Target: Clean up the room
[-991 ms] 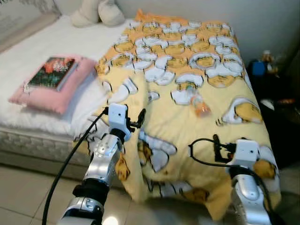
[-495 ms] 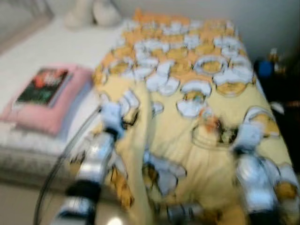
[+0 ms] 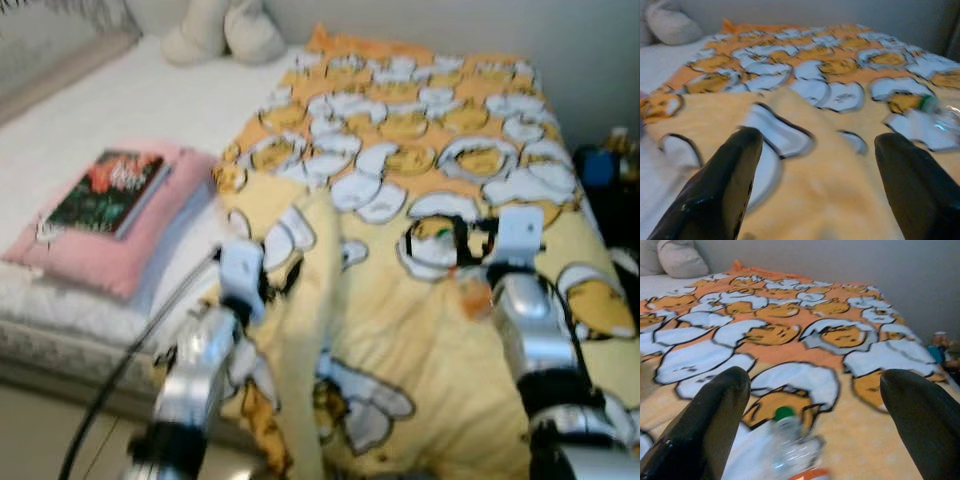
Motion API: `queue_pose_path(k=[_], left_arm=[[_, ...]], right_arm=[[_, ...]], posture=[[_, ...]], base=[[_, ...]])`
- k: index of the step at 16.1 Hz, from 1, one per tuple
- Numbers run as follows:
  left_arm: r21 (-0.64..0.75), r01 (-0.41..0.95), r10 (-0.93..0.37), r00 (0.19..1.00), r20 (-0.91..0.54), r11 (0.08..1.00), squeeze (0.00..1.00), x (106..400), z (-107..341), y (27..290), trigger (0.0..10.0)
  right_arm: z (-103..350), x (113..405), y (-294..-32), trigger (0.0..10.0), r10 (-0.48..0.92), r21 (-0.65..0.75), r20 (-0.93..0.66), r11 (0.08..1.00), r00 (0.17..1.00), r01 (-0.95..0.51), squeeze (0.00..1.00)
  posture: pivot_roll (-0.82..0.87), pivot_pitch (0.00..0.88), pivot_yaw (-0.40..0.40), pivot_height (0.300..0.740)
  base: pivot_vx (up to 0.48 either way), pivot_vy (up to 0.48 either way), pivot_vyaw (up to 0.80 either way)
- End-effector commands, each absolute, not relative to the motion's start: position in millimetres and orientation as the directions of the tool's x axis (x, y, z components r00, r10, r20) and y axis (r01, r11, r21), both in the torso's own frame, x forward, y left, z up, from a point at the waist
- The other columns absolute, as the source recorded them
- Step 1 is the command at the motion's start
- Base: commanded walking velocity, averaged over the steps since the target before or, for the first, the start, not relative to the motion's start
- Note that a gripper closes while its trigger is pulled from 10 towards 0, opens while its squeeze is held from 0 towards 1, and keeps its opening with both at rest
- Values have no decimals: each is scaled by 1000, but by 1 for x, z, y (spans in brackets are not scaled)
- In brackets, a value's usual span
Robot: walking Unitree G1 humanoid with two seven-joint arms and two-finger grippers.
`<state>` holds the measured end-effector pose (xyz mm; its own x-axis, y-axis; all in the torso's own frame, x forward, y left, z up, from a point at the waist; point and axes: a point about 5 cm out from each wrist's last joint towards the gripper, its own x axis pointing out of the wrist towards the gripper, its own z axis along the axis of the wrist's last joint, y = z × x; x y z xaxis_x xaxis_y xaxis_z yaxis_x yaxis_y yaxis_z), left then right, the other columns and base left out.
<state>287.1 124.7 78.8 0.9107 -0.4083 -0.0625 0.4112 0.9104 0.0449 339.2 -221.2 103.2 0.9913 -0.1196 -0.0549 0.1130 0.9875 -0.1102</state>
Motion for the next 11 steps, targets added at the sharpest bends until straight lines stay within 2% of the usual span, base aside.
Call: queue_pose_path(k=[1,3,7,9,11], left_arm=[[97,441,-442,897,-14,892,0,289,95,119,10000],[101,427,-427,904,-28,899,0,281,101,135,10000],[112,384,-377,923,-74,917,0,259,107,158,10000],[127,391,-383,920,-87,912,0,251,111,160,10000],[137,399,-389,916,-94,907,0,243,117,164,10000]], right_arm=[[108,347,-226,10000,-133,-131,-76,984,988,122,0],[116,364,-223,10000,-130,-169,-104,979,986,111,0],[113,374,-208,10000,-104,-123,-175,989,979,83,0],[107,374,-206,10000,-110,-103,-224,991,968,89,0],[107,373,-214,10000,-176,-167,-221,976,959,140,0]], posture=[[128,6,52,740],[181,63,64,740],[250,152,76,740],[277,182,75,740],[291,201,80,740]], base=[[0,0,0],[0,0,0],[0,0,0],[0,0,0],[0,0,0]])
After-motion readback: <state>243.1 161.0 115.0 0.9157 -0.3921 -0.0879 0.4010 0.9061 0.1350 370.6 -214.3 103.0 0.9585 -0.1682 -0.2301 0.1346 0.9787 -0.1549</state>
